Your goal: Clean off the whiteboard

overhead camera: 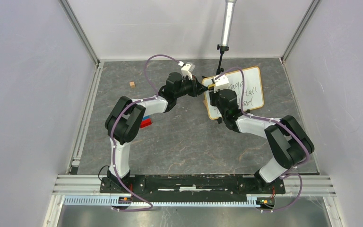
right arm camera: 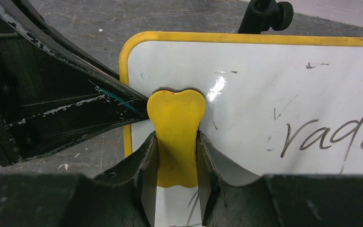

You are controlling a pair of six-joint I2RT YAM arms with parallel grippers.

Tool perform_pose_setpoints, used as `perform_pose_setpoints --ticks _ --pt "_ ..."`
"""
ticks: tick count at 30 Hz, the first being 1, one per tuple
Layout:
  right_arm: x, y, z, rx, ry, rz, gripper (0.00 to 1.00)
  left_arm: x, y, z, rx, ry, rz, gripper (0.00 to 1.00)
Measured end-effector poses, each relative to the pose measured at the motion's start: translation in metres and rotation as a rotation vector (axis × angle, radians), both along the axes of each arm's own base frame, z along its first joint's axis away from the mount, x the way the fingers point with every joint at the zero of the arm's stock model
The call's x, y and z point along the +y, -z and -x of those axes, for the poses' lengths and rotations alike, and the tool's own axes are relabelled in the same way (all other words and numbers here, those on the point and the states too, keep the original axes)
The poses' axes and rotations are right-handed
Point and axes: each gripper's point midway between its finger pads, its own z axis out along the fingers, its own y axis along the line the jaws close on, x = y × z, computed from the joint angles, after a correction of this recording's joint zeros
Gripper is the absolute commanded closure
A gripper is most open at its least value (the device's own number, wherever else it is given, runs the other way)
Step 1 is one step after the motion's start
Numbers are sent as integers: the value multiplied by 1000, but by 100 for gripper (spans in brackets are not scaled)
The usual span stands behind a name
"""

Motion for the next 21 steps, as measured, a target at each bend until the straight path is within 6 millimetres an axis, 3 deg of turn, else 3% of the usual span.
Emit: perform_pose_setpoints --ticks 6,14,21 --pt "-10 1 -3 22 34 -43 78 0 0 0 -2 -1 1 98" --pt "-43 2 -10 49 125 -79 77 0 0 0 -2 -1 1 98" --pt "-23 3 -2 42 76 -36 75 0 0 0 -1 0 1 98"
